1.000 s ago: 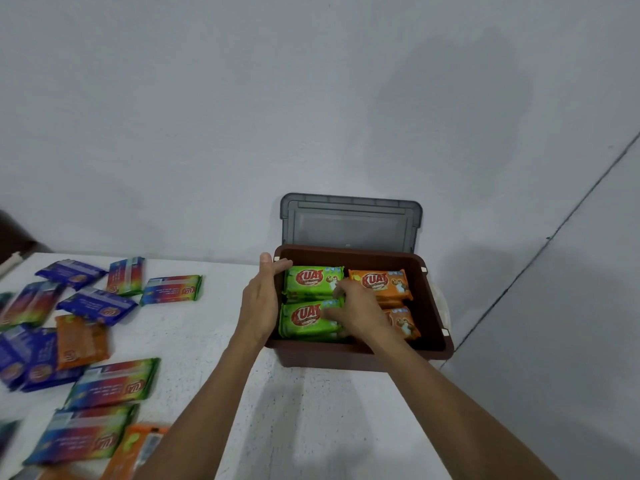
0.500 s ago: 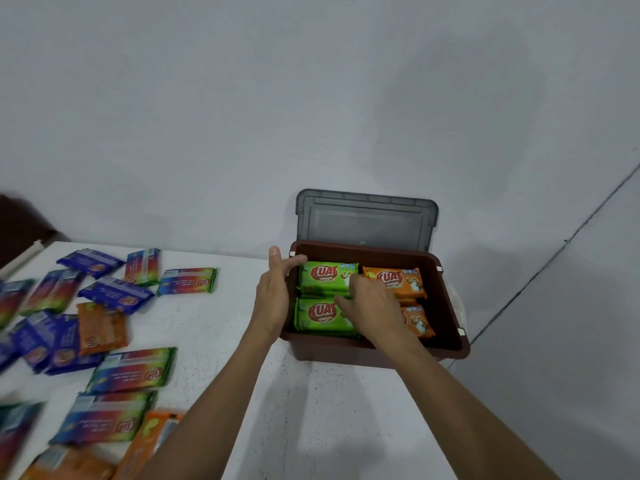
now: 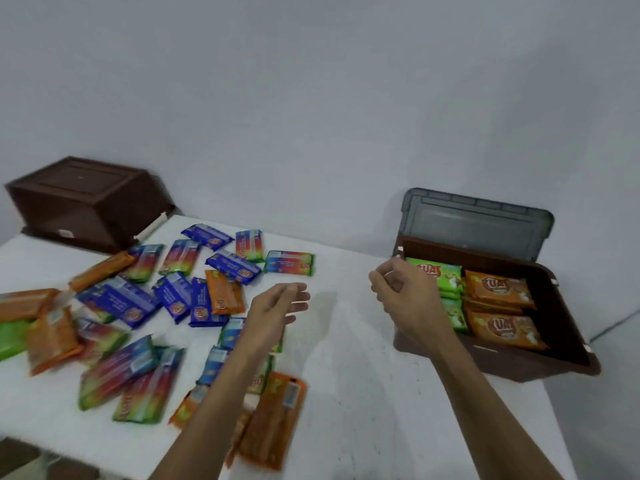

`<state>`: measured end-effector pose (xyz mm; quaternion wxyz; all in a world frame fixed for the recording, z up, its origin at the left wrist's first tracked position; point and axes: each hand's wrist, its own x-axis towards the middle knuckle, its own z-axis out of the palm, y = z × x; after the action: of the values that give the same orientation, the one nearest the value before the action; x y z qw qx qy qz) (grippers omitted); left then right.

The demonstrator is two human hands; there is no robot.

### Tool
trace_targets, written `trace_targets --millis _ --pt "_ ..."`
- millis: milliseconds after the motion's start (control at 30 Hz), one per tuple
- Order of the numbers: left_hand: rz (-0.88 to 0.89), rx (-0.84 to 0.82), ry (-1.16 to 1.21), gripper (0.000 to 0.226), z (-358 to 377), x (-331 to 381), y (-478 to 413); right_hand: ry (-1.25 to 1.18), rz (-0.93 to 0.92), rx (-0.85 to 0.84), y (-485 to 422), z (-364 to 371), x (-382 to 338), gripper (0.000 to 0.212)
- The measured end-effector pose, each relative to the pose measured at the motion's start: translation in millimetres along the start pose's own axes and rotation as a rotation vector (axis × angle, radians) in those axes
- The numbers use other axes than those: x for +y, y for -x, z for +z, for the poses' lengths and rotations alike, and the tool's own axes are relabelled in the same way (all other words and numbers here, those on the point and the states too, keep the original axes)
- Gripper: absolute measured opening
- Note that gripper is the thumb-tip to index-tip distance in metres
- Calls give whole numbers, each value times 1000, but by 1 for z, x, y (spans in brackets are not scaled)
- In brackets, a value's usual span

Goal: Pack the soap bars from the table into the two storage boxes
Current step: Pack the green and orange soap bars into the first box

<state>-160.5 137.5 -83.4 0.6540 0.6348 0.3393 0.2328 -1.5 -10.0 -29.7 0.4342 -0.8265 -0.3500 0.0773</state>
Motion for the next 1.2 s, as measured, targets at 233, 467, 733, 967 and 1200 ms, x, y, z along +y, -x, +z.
trace_targets --millis 233,467,733,967,1200 --pt "49 136 -201 20 -149 -30 11 39 -7 -127 3 127 -58 14" --pt "109 362 -448 14 -261 -51 4 44 48 -253 -11 226 -82 15" --pt "-160 748 -827 31 -347 -82 -9 268 99 -342 -18 286 -90 39" --pt "-408 824 -660 52 -369 -83 -7 325 115 -284 -23 300 -81 28" --pt "-545 781 -649 75 -382 -72 -10 282 91 -278 -24 300 -82 26"
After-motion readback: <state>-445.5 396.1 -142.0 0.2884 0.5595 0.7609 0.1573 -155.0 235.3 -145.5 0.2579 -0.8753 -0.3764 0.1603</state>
